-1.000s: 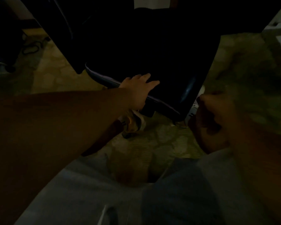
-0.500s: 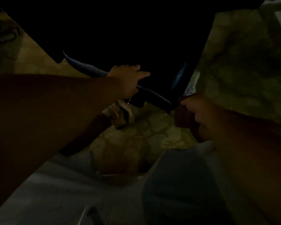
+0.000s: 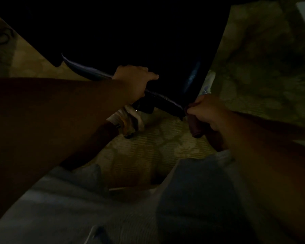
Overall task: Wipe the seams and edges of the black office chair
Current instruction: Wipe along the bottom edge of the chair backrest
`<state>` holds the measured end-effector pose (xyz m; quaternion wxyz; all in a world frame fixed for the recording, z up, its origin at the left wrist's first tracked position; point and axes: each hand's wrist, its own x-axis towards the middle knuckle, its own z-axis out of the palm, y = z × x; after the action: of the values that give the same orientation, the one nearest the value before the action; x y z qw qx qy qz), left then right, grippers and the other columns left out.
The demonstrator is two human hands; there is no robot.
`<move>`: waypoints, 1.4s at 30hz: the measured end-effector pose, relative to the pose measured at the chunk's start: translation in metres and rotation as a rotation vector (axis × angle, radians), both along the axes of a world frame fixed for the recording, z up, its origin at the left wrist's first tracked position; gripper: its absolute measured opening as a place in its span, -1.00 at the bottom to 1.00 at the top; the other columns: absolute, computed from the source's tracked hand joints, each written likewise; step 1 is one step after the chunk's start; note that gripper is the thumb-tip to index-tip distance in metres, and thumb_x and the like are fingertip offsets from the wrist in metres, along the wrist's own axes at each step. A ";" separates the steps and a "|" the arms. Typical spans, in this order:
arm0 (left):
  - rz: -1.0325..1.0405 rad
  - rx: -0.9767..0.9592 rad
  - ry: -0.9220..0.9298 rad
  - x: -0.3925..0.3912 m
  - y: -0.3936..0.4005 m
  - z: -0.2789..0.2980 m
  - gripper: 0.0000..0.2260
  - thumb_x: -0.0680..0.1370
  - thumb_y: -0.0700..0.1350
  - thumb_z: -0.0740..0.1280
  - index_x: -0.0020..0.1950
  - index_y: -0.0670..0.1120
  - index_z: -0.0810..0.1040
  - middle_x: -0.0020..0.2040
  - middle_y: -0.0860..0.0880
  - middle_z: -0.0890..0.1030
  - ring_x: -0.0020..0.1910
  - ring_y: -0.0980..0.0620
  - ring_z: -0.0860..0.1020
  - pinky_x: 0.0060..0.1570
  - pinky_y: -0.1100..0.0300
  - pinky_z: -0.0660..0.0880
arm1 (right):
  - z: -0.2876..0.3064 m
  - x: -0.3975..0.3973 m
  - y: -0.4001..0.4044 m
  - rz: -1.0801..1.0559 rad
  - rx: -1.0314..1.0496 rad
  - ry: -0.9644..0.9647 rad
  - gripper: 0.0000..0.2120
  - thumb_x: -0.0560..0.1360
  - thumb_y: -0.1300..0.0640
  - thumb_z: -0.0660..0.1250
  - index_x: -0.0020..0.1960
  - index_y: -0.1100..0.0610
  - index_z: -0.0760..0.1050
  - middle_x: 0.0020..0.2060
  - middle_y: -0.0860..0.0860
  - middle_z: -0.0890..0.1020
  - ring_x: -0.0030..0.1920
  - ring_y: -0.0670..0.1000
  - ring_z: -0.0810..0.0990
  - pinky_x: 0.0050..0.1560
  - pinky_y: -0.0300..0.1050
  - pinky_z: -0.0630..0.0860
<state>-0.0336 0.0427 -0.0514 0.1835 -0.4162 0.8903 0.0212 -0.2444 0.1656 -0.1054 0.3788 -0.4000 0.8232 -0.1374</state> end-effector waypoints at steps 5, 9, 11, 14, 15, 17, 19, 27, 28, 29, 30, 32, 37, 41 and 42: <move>0.011 -0.016 -0.003 -0.001 0.002 0.001 -0.30 0.59 -0.04 0.41 0.63 0.19 0.11 0.65 -0.05 0.13 0.56 -0.20 0.22 0.43 -0.12 0.29 | 0.011 0.002 -0.002 0.137 -0.023 0.124 -0.72 0.44 0.06 0.43 0.10 0.16 0.60 0.13 0.16 0.58 0.25 0.18 0.49 0.22 0.06 0.49; 0.019 -0.018 0.007 -0.001 0.003 0.001 -0.30 0.59 -0.04 0.41 0.62 0.20 0.12 0.65 -0.04 0.13 0.54 -0.21 0.23 0.43 -0.11 0.28 | 0.015 0.001 -0.001 0.198 -0.046 0.184 -0.78 0.46 0.07 0.42 0.03 0.18 0.61 0.05 0.14 0.60 0.17 0.14 0.52 0.11 -0.10 0.45; 0.020 -0.015 0.013 -0.001 0.004 0.001 -0.30 0.59 -0.06 0.41 0.63 0.19 0.12 0.64 -0.04 0.15 0.53 -0.22 0.24 0.43 -0.12 0.28 | 0.017 -0.001 -0.002 0.190 -0.072 0.189 -0.81 0.49 0.10 0.38 0.00 0.22 0.59 -0.03 0.13 0.60 0.07 0.14 0.56 -0.03 -0.15 0.42; 0.008 -0.026 -0.002 -0.002 0.004 0.000 -0.30 0.60 -0.05 0.40 0.63 0.18 0.11 0.63 -0.05 0.18 0.53 -0.23 0.24 0.43 -0.12 0.28 | 0.019 0.002 0.000 0.255 -0.028 0.167 -0.86 0.42 0.04 0.44 -0.08 0.09 0.58 0.05 0.08 0.59 0.19 0.12 0.51 0.13 -0.04 0.48; 0.000 -0.030 -0.012 -0.002 0.003 0.000 -0.30 0.59 -0.04 0.40 0.63 0.18 0.10 0.63 -0.05 0.18 0.53 -0.22 0.24 0.43 -0.12 0.28 | 0.018 0.002 -0.001 0.247 -0.039 0.171 -0.88 0.42 0.05 0.43 -0.12 0.09 0.56 0.01 0.07 0.59 0.16 0.12 0.52 0.11 -0.04 0.48; -0.016 -0.036 -0.033 -0.003 0.001 0.002 -0.30 0.60 -0.02 0.40 0.63 0.19 0.09 0.63 -0.05 0.17 0.53 -0.22 0.25 0.42 -0.13 0.28 | 0.018 0.001 -0.004 0.211 -0.089 0.196 -0.86 0.46 0.11 0.38 -0.13 0.20 0.57 -0.09 0.12 0.61 0.03 0.14 0.57 -0.04 -0.12 0.45; -0.021 -0.034 -0.040 -0.003 0.000 0.001 -0.30 0.60 -0.01 0.40 0.63 0.18 0.09 0.64 -0.05 0.16 0.53 -0.22 0.25 0.42 -0.13 0.29 | 0.020 0.000 -0.005 0.221 -0.079 0.185 -0.85 0.47 0.11 0.38 -0.09 0.22 0.58 -0.06 0.14 0.61 0.05 0.15 0.57 -0.05 -0.14 0.43; -0.009 -0.009 -0.034 -0.002 -0.004 -0.011 -0.29 0.60 -0.06 0.39 0.63 0.20 0.06 0.65 -0.06 0.11 0.54 -0.24 0.23 0.46 -0.15 0.27 | 0.018 0.000 -0.007 0.203 -0.076 0.163 -0.87 0.46 0.10 0.39 -0.19 0.15 0.54 -0.15 0.11 0.60 0.02 0.15 0.57 -0.06 -0.13 0.47; -0.011 -0.004 -0.035 -0.002 -0.005 -0.012 -0.28 0.60 -0.05 0.38 0.63 0.21 0.05 0.65 -0.06 0.10 0.55 -0.24 0.22 0.46 -0.16 0.26 | 0.019 0.001 -0.007 0.222 -0.051 0.170 -0.88 0.44 0.07 0.41 -0.16 0.11 0.55 -0.09 0.11 0.61 0.06 0.14 0.56 0.03 -0.05 0.51; -0.012 -0.001 -0.033 -0.002 -0.005 -0.012 -0.29 0.61 -0.05 0.38 0.64 0.21 0.05 0.66 -0.06 0.10 0.56 -0.23 0.21 0.47 -0.17 0.25 | 0.019 0.001 -0.007 0.222 -0.044 0.182 -0.88 0.43 0.05 0.40 -0.14 0.09 0.54 -0.07 0.10 0.60 0.07 0.14 0.56 0.06 -0.01 0.52; -0.015 0.000 -0.032 -0.001 -0.006 -0.012 -0.29 0.61 -0.05 0.37 0.64 0.20 0.04 0.66 -0.07 0.09 0.56 -0.23 0.21 0.47 -0.17 0.25 | 0.019 0.001 -0.008 0.199 -0.061 0.188 -0.87 0.45 0.06 0.38 -0.14 0.12 0.54 -0.10 0.10 0.59 0.03 0.14 0.56 0.01 -0.04 0.51; -0.029 0.002 -0.050 0.000 -0.005 -0.013 -0.30 0.64 -0.05 0.34 0.65 0.19 0.00 0.66 -0.08 0.06 0.57 -0.23 0.19 0.47 -0.18 0.24 | 0.020 -0.001 -0.009 0.164 -0.099 0.181 -0.84 0.48 0.09 0.35 -0.12 0.20 0.54 -0.15 0.11 0.58 -0.05 0.13 0.57 -0.11 -0.13 0.44; -0.100 0.055 -0.177 0.002 -0.011 -0.007 -0.25 0.65 0.09 0.30 0.64 0.20 -0.17 0.67 -0.08 -0.10 0.61 -0.23 0.09 0.46 -0.16 0.29 | 0.021 0.004 -0.005 0.236 -0.014 0.146 -0.88 0.38 0.04 0.44 -0.25 -0.03 0.50 -0.08 0.04 0.61 0.10 0.12 0.55 0.12 0.05 0.53; -0.153 0.104 -0.230 -0.003 -0.017 0.006 -0.25 0.66 0.02 0.31 0.64 0.18 -0.17 0.67 -0.11 -0.09 0.51 -0.12 0.32 0.22 0.16 0.40 | 0.022 0.001 -0.007 0.172 -0.107 0.178 -0.88 0.45 0.09 0.40 -0.12 0.15 0.57 -0.27 -0.02 0.51 -0.20 -0.02 0.49 -0.19 -0.18 0.46; -0.149 0.120 -0.238 -0.004 -0.017 0.009 -0.24 0.65 0.00 0.31 0.64 0.17 -0.17 0.67 -0.11 -0.09 0.48 -0.10 0.36 0.13 0.21 0.37 | 0.022 0.000 -0.007 0.182 -0.092 0.166 -0.88 0.45 0.09 0.41 -0.11 0.13 0.57 -0.25 -0.01 0.52 -0.17 0.00 0.51 -0.25 -0.20 0.42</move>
<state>-0.0374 0.0252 -0.0426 0.3132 -0.3368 0.8879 0.0112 -0.2441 0.1583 -0.0834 0.3016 -0.5000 0.8048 -0.1066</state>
